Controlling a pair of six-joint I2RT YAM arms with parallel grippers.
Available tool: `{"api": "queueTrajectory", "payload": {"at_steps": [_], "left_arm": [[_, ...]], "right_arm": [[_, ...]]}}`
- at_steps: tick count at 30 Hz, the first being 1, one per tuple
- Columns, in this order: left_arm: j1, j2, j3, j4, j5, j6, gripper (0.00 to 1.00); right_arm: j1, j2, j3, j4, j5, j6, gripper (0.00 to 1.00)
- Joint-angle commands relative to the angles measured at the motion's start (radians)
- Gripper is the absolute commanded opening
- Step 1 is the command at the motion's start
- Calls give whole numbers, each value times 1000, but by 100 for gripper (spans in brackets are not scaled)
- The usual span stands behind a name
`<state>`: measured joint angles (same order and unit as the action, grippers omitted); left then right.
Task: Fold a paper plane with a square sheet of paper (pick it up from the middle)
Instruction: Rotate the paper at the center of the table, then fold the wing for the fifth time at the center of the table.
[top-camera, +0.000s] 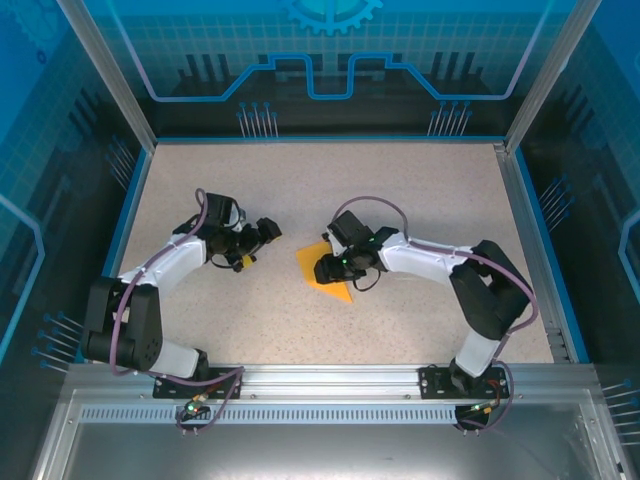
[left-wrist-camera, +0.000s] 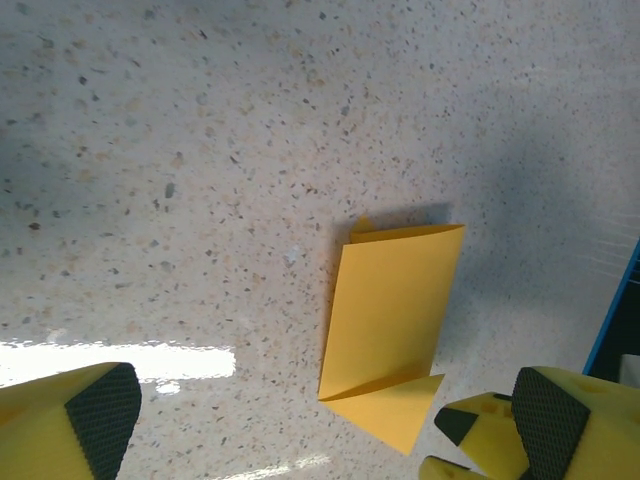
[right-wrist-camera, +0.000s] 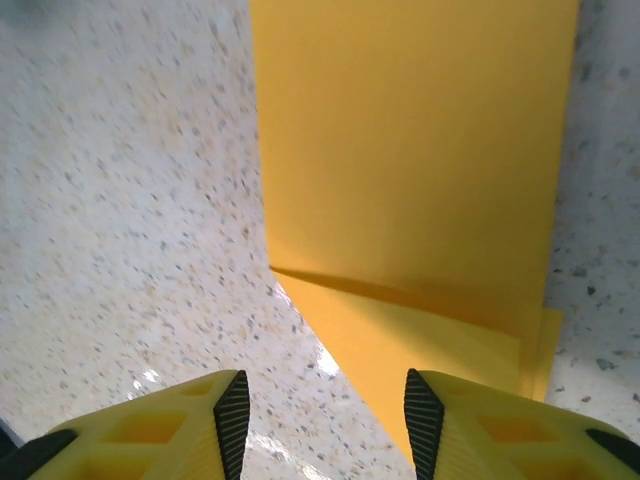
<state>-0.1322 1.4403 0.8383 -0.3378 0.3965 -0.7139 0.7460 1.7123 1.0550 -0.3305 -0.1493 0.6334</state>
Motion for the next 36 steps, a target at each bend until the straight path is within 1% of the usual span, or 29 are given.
{"api": "queueTrajectory", "payload": {"at_steps": [1,5,12,16,26,29,36], "left_arm": [[-19,0,-32,40,76,-50,99],[-55,19,-40,68,114,-69,98],[-127,63,-36,68,137,-93,97],[-161,98,-36,89,183,-122,92],[-242,168,-12,86,225,-159,85],[-266,186,-2,90,227,-176,81],[-289,253,22,134,228,-225,63]], "right_arm": [[1,-25,-66,142,49,145,48],[-10,-12,-88,176,75,183,47],[-41,33,-106,207,59,213,47],[-56,59,-132,215,43,231,47],[-78,84,-169,216,38,268,46],[-90,85,-203,247,18,286,46],[-103,84,-236,286,-3,303,46]]}}
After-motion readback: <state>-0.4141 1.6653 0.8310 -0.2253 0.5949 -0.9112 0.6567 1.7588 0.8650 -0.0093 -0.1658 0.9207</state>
